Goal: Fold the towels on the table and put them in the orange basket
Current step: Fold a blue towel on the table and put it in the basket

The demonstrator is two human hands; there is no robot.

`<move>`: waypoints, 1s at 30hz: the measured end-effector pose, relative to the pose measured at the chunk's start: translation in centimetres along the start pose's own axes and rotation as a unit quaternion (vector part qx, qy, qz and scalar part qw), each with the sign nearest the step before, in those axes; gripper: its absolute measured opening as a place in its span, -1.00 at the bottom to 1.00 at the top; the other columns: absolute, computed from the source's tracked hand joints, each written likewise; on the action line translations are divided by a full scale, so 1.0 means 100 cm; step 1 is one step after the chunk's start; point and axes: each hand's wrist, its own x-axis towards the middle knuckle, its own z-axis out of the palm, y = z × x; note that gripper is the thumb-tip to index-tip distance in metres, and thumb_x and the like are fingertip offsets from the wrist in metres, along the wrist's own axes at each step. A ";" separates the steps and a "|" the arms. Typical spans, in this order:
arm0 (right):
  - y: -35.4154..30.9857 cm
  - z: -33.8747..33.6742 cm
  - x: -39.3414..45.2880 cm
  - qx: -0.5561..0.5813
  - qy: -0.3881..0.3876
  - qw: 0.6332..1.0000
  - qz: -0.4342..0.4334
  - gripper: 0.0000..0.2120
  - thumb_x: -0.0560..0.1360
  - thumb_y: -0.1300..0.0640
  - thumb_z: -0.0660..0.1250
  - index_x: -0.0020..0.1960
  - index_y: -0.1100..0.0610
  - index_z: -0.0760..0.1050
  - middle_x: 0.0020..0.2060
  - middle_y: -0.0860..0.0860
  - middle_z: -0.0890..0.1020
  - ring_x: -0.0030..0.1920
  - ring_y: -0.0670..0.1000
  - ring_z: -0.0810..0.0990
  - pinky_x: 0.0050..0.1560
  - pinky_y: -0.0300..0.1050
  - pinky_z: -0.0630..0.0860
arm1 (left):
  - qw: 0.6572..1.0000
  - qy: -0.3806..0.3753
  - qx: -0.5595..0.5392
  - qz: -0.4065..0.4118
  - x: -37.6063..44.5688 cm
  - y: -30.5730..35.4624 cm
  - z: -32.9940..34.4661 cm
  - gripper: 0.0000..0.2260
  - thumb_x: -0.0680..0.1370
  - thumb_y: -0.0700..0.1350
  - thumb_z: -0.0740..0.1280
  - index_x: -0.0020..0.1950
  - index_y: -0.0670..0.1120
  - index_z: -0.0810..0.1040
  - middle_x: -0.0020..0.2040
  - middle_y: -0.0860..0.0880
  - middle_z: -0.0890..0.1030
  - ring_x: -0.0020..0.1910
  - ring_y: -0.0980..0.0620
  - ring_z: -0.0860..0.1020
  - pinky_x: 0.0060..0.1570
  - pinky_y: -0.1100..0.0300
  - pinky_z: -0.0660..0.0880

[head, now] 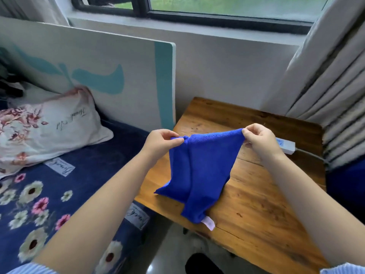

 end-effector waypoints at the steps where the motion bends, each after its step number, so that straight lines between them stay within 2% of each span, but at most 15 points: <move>1: 0.002 0.000 0.008 -0.008 0.003 1.000 0.002 -0.83 0.57 0.19 0.15 -0.18 0.10 0.42 -0.29 -0.03 0.51 -0.23 -0.05 0.48 -0.19 -0.16 0.45 | 0.999 -0.002 0.054 0.008 0.010 0.002 0.003 -0.89 0.41 -0.22 0.44 -0.26 -0.06 0.55 -0.33 0.08 0.54 -0.34 0.19 0.47 -0.40 0.49 0.40; 3: 0.011 -0.001 0.022 -0.026 0.017 0.999 0.009 -0.87 0.57 0.20 0.16 -0.13 0.15 0.43 -0.29 -0.02 0.51 -0.20 -0.02 0.47 -0.19 -0.17 0.43 | 0.984 -0.004 0.176 0.025 0.031 0.003 0.012 -0.93 0.40 -0.18 0.43 -0.20 -0.09 0.55 -0.32 0.07 0.53 -0.31 0.13 0.47 -0.38 0.43 0.37; 5: 0.025 -0.001 0.035 -0.073 0.031 0.997 0.017 -0.88 0.56 0.21 0.17 -0.13 0.18 0.43 -0.26 0.03 0.50 -0.18 0.00 0.44 -0.28 -0.21 0.36 | 0.970 -0.005 0.242 0.024 0.050 -0.001 0.024 -0.94 0.45 -0.16 0.35 -0.12 -0.12 0.59 -0.27 0.04 0.52 -0.23 0.07 0.45 -0.32 0.30 0.34; 8: 0.055 0.006 0.048 -0.121 0.033 0.990 0.070 -0.88 0.54 0.23 0.18 -0.15 0.20 0.43 -0.21 0.10 0.50 -0.16 0.05 0.43 -0.21 -0.18 0.27 | 0.967 -0.047 0.249 -0.031 0.071 -0.018 0.042 -0.85 0.49 -0.18 0.25 -0.06 -0.13 0.61 -0.28 0.04 0.52 -0.19 0.05 0.45 -0.30 0.26 0.34; 11: 0.090 0.020 0.051 -0.181 0.018 0.970 0.161 -0.84 0.53 0.23 0.18 -0.09 0.29 0.49 -0.20 0.14 0.51 -0.15 0.09 0.44 -0.18 -0.17 0.28 | 0.959 -0.112 0.241 -0.101 0.087 -0.045 0.057 -0.86 0.50 -0.17 0.27 -0.05 -0.13 0.61 -0.19 -0.02 0.53 -0.16 0.03 0.45 -0.29 0.25 0.33; 13: 0.112 0.033 0.048 -0.241 0.001 0.946 0.215 -0.84 0.53 0.25 0.16 -0.04 0.31 0.48 -0.08 0.23 0.57 -0.03 0.17 0.50 -0.10 -0.08 0.34 | 0.953 -0.137 0.230 -0.141 0.095 -0.063 0.064 -0.92 0.50 -0.17 0.29 -0.11 -0.08 0.58 -0.24 -0.02 0.53 -0.22 0.03 0.44 -0.38 0.29 0.31; 15: 0.128 0.051 0.037 -0.320 -0.003 0.914 0.250 -0.84 0.49 0.30 0.16 0.04 0.27 0.44 0.08 0.25 0.54 0.13 0.21 0.48 0.06 -0.02 0.38 | 0.949 -0.158 0.213 -0.171 0.102 -0.081 0.069 -0.94 0.51 -0.18 0.31 -0.10 -0.09 0.58 -0.26 -0.02 0.52 -0.25 0.02 0.44 -0.40 0.29 0.31; 16: 0.134 0.064 0.031 -0.356 0.001 0.898 0.256 -0.77 0.46 0.33 0.16 0.11 0.25 0.41 0.13 0.22 0.50 0.19 0.21 0.44 0.11 0.01 0.37 | 0.946 -0.173 0.201 -0.187 0.105 -0.090 0.071 -0.93 0.51 -0.18 0.31 -0.07 -0.12 0.59 -0.26 -0.03 0.52 -0.26 0.01 0.43 -0.40 0.27 0.32; 18: 0.137 0.092 0.019 -0.394 0.005 0.891 0.227 -0.69 0.43 0.35 0.17 0.16 0.22 0.41 0.14 0.17 0.47 0.20 0.19 0.41 0.13 0.03 0.34 | 0.936 -0.205 0.187 -0.216 0.107 -0.107 0.073 -0.95 0.51 -0.19 0.31 -0.09 -0.13 0.57 -0.34 -0.02 0.48 -0.39 0.05 0.40 -0.45 0.30 0.31; 20: 0.133 0.126 0.011 -0.397 0.034 0.901 0.174 -0.71 0.39 0.35 0.25 0.10 0.25 0.48 0.07 0.19 0.52 0.12 0.22 0.46 0.06 0.03 0.33 | 0.922 -0.243 0.186 -0.239 0.113 -0.125 0.069 -0.92 0.52 -0.20 0.30 -0.18 -0.13 0.53 -0.38 0.02 0.45 -0.46 0.10 0.37 -0.56 0.36 0.29; 23: 0.123 0.158 0.004 -0.410 0.142 0.897 0.084 -0.68 0.15 0.41 0.47 -0.11 0.30 0.58 -0.14 0.25 0.62 -0.14 0.28 0.60 -0.16 0.12 0.50 | 0.913 -0.276 0.161 -0.252 0.122 -0.142 0.063 -0.76 0.53 -0.18 0.29 -0.35 -0.07 0.48 -0.37 0.03 0.47 -0.45 0.08 0.38 -0.48 0.28 0.29; 25: 0.121 0.176 0.000 -0.422 0.145 0.893 0.054 -0.72 0.11 0.34 0.54 -0.20 0.27 0.59 -0.26 0.21 0.63 -0.28 0.23 0.62 -0.32 0.07 0.53 | 0.907 -0.301 0.143 -0.256 0.128 -0.151 0.056 -0.74 0.54 -0.17 0.29 -0.36 -0.08 0.47 -0.37 0.02 0.47 -0.45 0.07 0.37 -0.43 0.26 0.29; 26: 0.122 0.186 -0.001 -0.407 0.117 0.904 0.065 -0.76 0.16 0.29 0.54 -0.21 0.28 0.58 -0.30 0.20 0.61 -0.31 0.22 0.61 -0.36 0.02 0.51 | 0.904 -0.315 0.140 -0.253 0.130 -0.154 0.053 -0.77 0.54 -0.17 0.29 -0.33 -0.10 0.49 -0.37 0.02 0.47 -0.46 0.07 0.36 -0.45 0.28 0.30; 28: 0.127 0.201 0.002 -0.339 0.063 0.925 0.163 -0.79 0.38 0.15 0.45 -0.13 0.29 0.54 -0.22 0.19 0.58 -0.19 0.21 0.57 -0.29 -0.01 0.43 | 0.897 -0.343 0.147 -0.237 0.135 -0.162 0.048 -0.84 0.54 -0.18 0.30 -0.25 -0.13 0.51 -0.38 0.02 0.45 -0.46 0.09 0.35 -0.54 0.39 0.32; 30: 0.135 0.212 0.006 -0.298 0.061 0.912 0.276 -0.71 0.47 0.02 0.33 -0.05 0.27 0.48 -0.08 0.15 0.55 -0.07 0.17 0.53 -0.24 -0.06 0.34 | 0.891 -0.363 0.164 -0.218 0.136 -0.169 0.046 -0.93 0.52 -0.19 0.32 -0.16 -0.13 0.53 -0.39 0.03 0.44 -0.43 0.13 0.34 -0.51 0.41 0.31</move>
